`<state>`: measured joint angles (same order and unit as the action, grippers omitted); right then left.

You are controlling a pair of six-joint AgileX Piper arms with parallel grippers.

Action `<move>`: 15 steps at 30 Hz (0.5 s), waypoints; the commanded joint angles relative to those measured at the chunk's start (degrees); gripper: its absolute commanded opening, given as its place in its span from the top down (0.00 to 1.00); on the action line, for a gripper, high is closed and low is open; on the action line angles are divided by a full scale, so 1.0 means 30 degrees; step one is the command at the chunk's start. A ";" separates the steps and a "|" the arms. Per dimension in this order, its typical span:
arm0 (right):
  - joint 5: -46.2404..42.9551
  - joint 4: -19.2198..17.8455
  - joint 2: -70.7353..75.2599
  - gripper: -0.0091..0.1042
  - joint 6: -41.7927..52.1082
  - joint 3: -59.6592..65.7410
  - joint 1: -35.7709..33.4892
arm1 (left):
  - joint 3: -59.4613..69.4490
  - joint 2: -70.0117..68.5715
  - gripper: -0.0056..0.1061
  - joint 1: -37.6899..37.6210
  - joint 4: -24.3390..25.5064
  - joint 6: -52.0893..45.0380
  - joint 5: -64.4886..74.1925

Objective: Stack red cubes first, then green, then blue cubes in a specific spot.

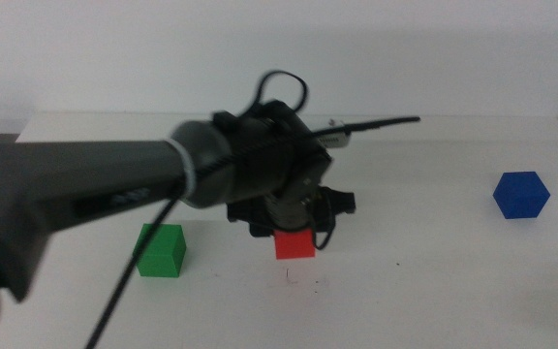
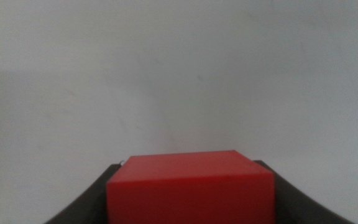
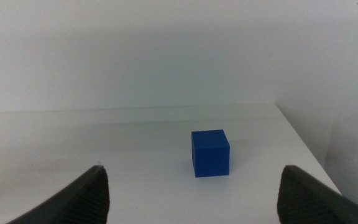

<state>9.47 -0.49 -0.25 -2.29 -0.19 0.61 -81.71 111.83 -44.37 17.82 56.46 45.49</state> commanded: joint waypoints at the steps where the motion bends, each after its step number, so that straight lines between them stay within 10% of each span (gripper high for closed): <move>1: -0.0182 -0.0049 0.0083 0.16 0.0194 0.0064 0.0163 | -0.0348 0.0611 0.97 -0.0377 0.0430 0.0891 -0.0191; 15: -0.0182 -0.0049 0.0083 0.16 0.0194 0.0064 0.0163 | -0.0583 0.2345 0.97 -0.0641 -0.0035 0.1519 -0.1105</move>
<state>9.47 -0.49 -0.25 -2.29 -0.19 0.61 -82.95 118.90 -45.88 17.97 60.66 42.74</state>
